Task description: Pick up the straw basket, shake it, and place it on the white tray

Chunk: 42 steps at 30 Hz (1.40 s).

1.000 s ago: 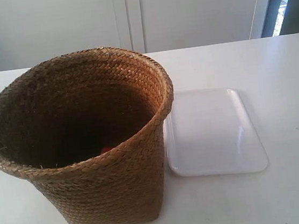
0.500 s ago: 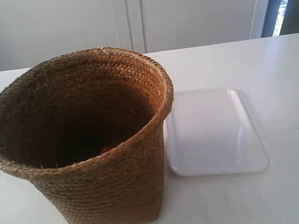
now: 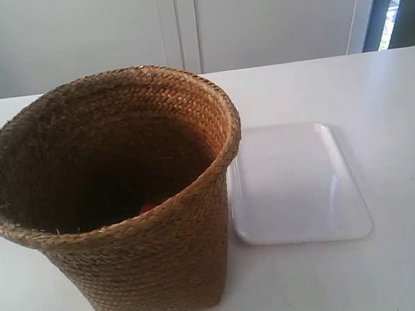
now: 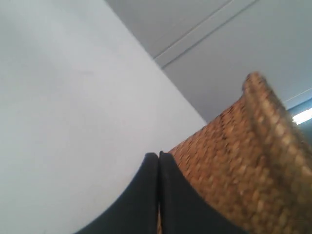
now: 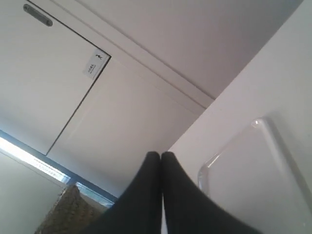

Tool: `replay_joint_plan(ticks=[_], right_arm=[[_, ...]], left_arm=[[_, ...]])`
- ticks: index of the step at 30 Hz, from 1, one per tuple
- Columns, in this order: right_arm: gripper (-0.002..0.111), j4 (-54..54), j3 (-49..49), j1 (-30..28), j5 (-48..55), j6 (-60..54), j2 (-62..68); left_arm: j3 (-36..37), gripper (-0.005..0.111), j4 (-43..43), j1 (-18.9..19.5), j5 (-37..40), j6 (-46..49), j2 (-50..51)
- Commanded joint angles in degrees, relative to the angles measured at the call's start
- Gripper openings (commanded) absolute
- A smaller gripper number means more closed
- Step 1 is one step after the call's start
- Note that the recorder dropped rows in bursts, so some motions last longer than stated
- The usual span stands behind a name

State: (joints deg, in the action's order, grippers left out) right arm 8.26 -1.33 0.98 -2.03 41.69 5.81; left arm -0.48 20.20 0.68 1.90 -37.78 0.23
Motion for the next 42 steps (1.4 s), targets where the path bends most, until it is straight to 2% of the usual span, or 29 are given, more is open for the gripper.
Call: replay_joint_plan(ticks=[1,8,12,17,22,31,37,42], right_arm=[[0.000,-0.21,-7.22,-0.47,-2.17,-12.47,5.24],[0.000,-0.21,-27.94,-0.47,3.12,-32.13,22.60],[0.000,-0.83,-39.28,-0.47,9.47,-34.39,33.44],[0.000,-3.12,-49.63,-0.47,17.68,-34.39,42.69],[0.000,-3.12,-51.38,-0.47,17.80,-33.68,43.76],[0.000,-2.90,-52.66,-0.47,19.31,-37.15,46.50],[0.000,-2.90,-60.13,-0.47,32.60,-40.48,53.92],[0.000,-2.90,-70.17,-0.47,42.81,-41.69,61.35]], left_arm=[[-4.80,0.000,1.19,-0.07,-3.52,5.88,2.73],[-17.61,0.000,1.19,-0.07,-4.90,14.74,19.48],[-26.60,0.000,1.19,-0.07,-3.51,15.82,30.04],[-38.68,0.000,-1.80,-0.07,3.76,27.70,39.78],[-45.23,0.000,-4.63,-0.07,0.86,38.14,41.88],[-46.06,0.000,-7.39,0.34,3.56,40.59,42.09],[-52.46,0.000,-7.62,4.10,17.12,37.78,49.29],[-62.63,0.000,-7.26,8.59,25.59,37.78,57.93]])
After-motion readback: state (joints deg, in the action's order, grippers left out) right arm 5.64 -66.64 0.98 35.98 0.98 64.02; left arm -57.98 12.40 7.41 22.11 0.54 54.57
